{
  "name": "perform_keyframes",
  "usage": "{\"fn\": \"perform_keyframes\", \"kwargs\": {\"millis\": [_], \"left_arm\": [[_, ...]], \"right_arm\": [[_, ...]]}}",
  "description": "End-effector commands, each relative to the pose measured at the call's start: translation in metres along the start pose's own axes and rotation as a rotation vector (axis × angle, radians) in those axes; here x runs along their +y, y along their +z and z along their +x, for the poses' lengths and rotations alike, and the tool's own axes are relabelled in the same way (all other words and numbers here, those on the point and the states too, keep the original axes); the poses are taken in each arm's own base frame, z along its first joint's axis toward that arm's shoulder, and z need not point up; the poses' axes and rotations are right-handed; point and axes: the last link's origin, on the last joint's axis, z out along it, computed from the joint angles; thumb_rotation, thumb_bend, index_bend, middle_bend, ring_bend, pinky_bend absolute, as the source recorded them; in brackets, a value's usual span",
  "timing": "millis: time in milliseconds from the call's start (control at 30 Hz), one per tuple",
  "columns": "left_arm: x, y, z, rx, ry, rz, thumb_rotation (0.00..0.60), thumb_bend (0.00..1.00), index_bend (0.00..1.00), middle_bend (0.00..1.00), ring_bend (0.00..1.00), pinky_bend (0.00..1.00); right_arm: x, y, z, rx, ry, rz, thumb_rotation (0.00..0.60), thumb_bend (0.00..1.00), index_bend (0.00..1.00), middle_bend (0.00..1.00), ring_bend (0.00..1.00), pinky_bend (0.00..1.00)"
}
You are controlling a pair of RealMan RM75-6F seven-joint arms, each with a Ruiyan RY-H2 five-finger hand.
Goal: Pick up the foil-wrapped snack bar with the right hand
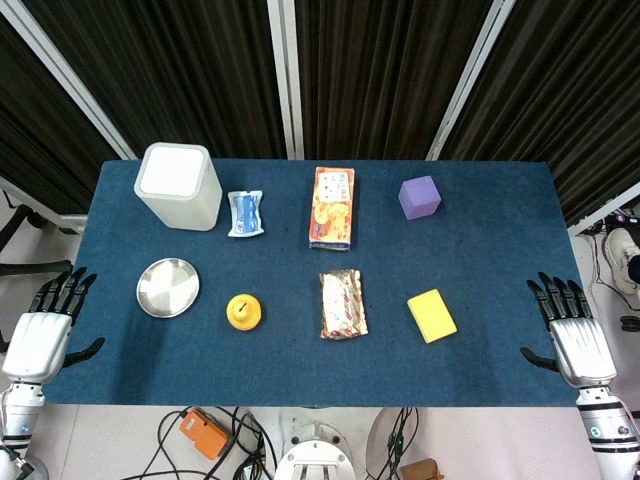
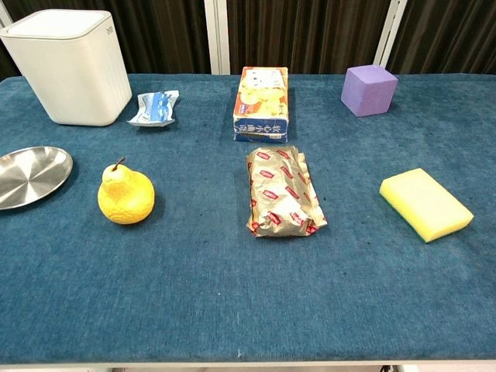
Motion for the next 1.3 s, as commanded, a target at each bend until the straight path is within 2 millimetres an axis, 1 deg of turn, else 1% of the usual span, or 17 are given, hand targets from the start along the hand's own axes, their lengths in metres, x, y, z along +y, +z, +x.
{"fn": "perform_keyframes", "kwargs": {"millis": [33,133,233,300,400,433,500,533,667,733,833,900,1100,1300], "left_arm": [[0.0,-0.001,0.0,-0.003,0.0,0.004,0.6,0.13,0.02,0.01,0.0,0.11],[0.0,-0.002,0.001,0.0,-0.003,0.003,0.6,0.13,0.02,0.01,0.0,0.11],[-0.002,-0.004,0.001,-0.006,-0.005,0.009,0.6,0.13,0.02,0.01,0.0,0.11],[-0.003,-0.003,0.002,-0.008,-0.01,0.015,0.6,0.13,0.02,0.01,0.0,0.11],[-0.004,-0.002,0.004,0.006,-0.007,0.019,0.6,0.13,0.02,0.01,0.0,0.11],[-0.004,-0.002,0.004,0.01,-0.006,0.018,0.6,0.13,0.02,0.01,0.0,0.11],[-0.005,-0.001,0.005,0.013,-0.01,0.017,0.6,0.13,0.02,0.01,0.0,0.11],[-0.006,-0.001,0.006,0.014,-0.012,0.019,0.6,0.13,0.02,0.01,0.0,0.11],[-0.009,0.001,0.007,0.02,-0.014,0.033,0.6,0.13,0.02,0.01,0.0,0.11],[-0.01,0.002,0.008,0.024,-0.014,0.041,0.6,0.13,0.02,0.01,0.0,0.11],[-0.012,0.002,0.01,0.044,-0.016,0.044,0.6,0.13,0.02,0.01,0.0,0.11],[-0.013,0.0,0.011,0.054,-0.017,0.045,0.6,0.13,0.02,0.01,0.0,0.1],[-0.014,-0.002,0.013,0.064,-0.027,0.046,0.6,0.13,0.02,0.01,0.0,0.09],[-0.015,-0.002,0.014,0.066,-0.028,0.047,0.6,0.13,0.02,0.01,0.0,0.09]], "right_arm": [[-0.004,0.002,-0.002,-0.004,-0.004,0.022,0.6,0.21,0.0,0.0,0.0,0.0],[-0.013,0.008,-0.005,-0.003,-0.003,0.072,0.6,0.21,0.0,0.0,0.0,0.0],[-0.033,0.025,-0.007,0.005,-0.01,0.181,0.6,0.21,0.0,0.0,0.0,0.0],[-0.054,0.044,-0.005,0.01,-0.055,0.291,0.6,0.21,0.0,0.0,0.0,0.0],[-0.094,0.078,-0.003,-0.007,-0.134,0.451,0.6,0.21,0.0,0.0,0.0,0.0],[-0.111,0.091,-0.004,-0.023,-0.167,0.507,0.6,0.21,0.0,0.0,0.0,0.0],[-0.136,0.109,-0.006,-0.045,-0.217,0.583,0.6,0.21,0.0,0.0,0.0,0.0],[-0.152,0.119,-0.008,-0.059,-0.247,0.628,0.6,0.21,0.0,0.0,0.0,0.0],[-0.2,0.141,-0.015,-0.088,-0.312,0.759,0.6,0.21,0.0,0.0,0.0,0.0],[-0.214,0.146,-0.02,-0.095,-0.349,0.8,0.6,0.21,0.0,0.0,0.0,0.0],[-0.231,0.147,-0.033,-0.111,-0.419,0.838,0.6,0.21,0.0,0.0,0.0,0.0],[-0.237,0.147,-0.04,-0.129,-0.447,0.852,0.6,0.21,0.0,0.0,0.0,0.0],[-0.244,0.153,-0.06,-0.191,-0.554,0.852,0.6,0.21,0.0,0.0,0.0,0.0],[-0.259,0.159,-0.07,-0.202,-0.56,0.842,0.6,0.21,0.0,0.0,0.0,0.0]]}}
